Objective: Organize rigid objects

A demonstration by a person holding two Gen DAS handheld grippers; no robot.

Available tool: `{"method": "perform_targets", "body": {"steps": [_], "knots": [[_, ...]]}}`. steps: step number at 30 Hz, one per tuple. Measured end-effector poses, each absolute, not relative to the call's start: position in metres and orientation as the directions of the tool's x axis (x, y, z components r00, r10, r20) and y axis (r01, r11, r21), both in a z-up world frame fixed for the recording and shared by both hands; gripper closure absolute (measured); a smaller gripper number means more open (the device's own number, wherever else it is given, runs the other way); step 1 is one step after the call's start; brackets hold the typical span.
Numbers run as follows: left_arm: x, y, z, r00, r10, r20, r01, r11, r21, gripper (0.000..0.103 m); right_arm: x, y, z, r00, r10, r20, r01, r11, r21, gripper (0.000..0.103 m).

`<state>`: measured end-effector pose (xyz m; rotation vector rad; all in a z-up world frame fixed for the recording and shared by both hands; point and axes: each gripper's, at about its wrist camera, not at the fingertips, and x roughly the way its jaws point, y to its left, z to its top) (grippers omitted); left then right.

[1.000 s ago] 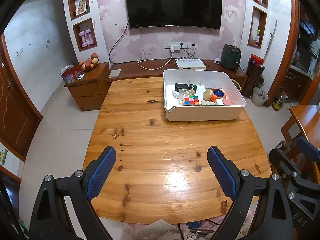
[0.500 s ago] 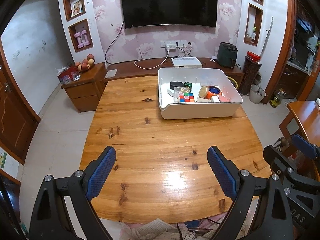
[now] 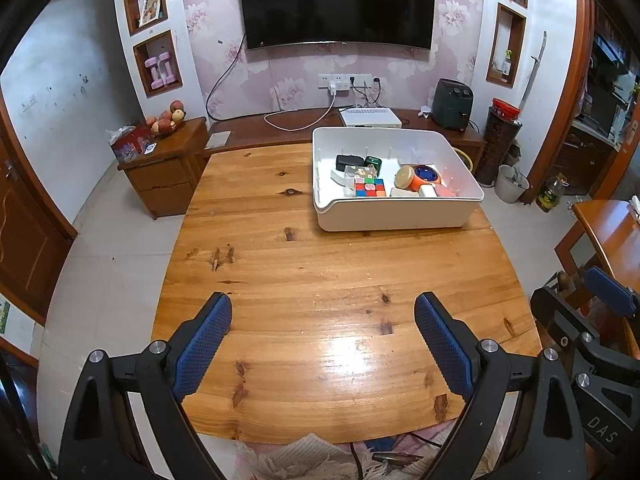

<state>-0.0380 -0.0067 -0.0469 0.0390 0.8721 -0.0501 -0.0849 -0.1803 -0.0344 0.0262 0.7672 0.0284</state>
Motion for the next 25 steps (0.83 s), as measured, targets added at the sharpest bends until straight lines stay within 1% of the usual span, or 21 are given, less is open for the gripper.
{"method": "perform_targets", "body": {"steps": [25], "knots": [[-0.0348,-0.0026,-0.05,0.625,-0.035,-0.78,0.059,0.998,0.002,0.009,-0.0813,-0.18,-0.0398,0.7,0.038,-0.713,-0.01,0.999,0.043,0.023]]}}
